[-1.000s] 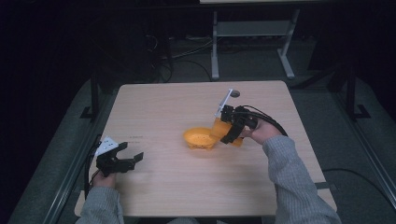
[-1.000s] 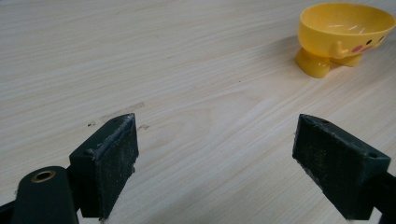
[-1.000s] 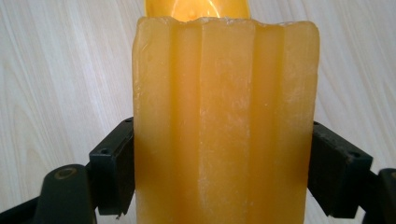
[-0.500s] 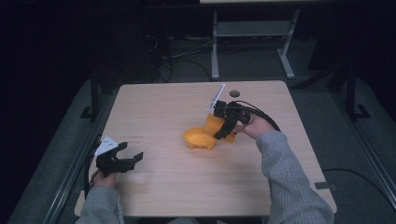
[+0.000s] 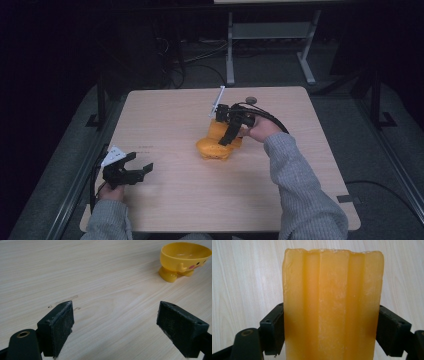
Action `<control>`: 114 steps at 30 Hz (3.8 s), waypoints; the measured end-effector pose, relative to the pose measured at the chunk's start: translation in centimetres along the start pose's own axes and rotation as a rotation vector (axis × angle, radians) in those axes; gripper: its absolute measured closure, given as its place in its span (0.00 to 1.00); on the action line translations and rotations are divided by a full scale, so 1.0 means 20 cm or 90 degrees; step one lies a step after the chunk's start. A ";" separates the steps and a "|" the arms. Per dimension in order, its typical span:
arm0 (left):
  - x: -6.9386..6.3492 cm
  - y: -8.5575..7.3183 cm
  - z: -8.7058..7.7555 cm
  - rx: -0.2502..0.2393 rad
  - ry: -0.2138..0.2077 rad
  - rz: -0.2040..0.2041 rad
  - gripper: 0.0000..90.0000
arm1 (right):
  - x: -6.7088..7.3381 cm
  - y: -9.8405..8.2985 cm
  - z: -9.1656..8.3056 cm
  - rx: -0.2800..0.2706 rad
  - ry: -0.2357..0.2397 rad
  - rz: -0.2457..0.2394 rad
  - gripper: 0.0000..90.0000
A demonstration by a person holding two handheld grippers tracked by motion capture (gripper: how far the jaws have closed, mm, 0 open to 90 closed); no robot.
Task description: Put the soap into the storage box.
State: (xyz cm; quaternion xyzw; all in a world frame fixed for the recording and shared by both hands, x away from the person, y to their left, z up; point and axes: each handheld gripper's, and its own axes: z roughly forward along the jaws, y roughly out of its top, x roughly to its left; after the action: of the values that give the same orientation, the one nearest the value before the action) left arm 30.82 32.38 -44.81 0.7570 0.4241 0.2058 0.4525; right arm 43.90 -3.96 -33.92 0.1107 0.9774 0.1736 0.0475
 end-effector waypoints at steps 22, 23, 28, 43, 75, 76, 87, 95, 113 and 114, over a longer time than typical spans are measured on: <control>0.01 0.00 0.00 -0.003 0.000 -0.002 0.15 | 0.00 0.09 0.17 0.037 0.032 -0.022 0.24; 0.01 0.00 0.00 -0.003 0.000 -0.002 0.15 | 0.00 0.09 0.18 0.039 0.034 -0.023 0.24; 0.01 0.00 0.00 -0.007 -0.001 -0.005 0.15 | 0.01 0.10 0.21 0.056 0.035 -0.025 0.24; 0.01 0.00 0.00 -0.008 -0.001 -0.004 0.15 | 0.02 0.12 0.25 0.063 0.036 -0.033 0.23; 0.01 0.00 0.00 -0.007 0.000 -0.004 0.15 | 0.04 0.14 0.27 0.068 0.033 -0.053 0.23; 0.01 0.00 0.00 -0.007 0.000 -0.004 0.15 | 0.04 0.14 0.27 0.068 0.033 -0.053 0.23; 0.01 0.00 0.00 -0.007 0.001 -0.004 0.15 | 0.04 0.14 0.28 0.068 0.035 -0.053 0.23; 0.01 0.00 0.00 -0.007 0.001 -0.004 0.15 | 0.03 0.14 0.28 0.064 0.033 -0.046 0.23; 0.01 0.00 0.00 -0.006 0.000 -0.004 0.15 | 0.02 0.13 0.28 0.057 0.035 -0.033 0.23; 0.01 0.00 0.00 -0.007 0.000 -0.004 0.15 | 0.02 0.13 0.28 0.056 0.035 -0.032 0.23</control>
State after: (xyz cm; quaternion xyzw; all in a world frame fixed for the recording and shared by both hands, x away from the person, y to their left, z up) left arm 30.89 32.51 -44.79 0.7531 0.4257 0.2068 0.4570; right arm 44.68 0.41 -38.30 0.0835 0.9875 0.1319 0.0200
